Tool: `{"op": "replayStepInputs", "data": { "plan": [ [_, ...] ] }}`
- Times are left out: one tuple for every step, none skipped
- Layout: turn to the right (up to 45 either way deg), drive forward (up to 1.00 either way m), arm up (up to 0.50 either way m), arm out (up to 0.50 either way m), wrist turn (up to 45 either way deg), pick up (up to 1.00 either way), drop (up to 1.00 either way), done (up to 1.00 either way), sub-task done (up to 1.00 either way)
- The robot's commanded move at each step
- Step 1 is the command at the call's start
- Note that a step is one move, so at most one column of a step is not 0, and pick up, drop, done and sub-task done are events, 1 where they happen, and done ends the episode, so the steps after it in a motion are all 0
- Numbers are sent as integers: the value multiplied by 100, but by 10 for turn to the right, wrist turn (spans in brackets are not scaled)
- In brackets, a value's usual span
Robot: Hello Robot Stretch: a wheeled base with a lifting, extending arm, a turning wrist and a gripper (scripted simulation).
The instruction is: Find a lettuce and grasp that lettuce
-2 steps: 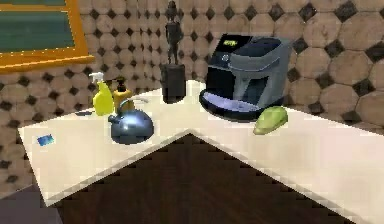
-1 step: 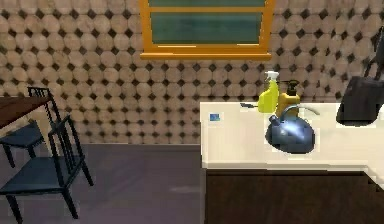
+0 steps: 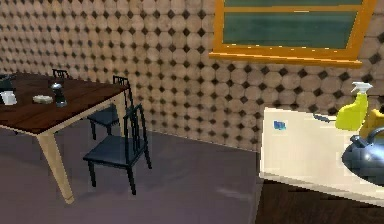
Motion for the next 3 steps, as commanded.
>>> {"op": "replayStepInputs", "data": {
  "plan": [
    [0, 0, 50, 0, 0, 0, 0, 0, 0],
    [0, 0, 38, 0, 0, 0, 0, 0, 0],
    [0, 0, 0, 50, 0, 0, 0, 0, 0]
  ]
}}
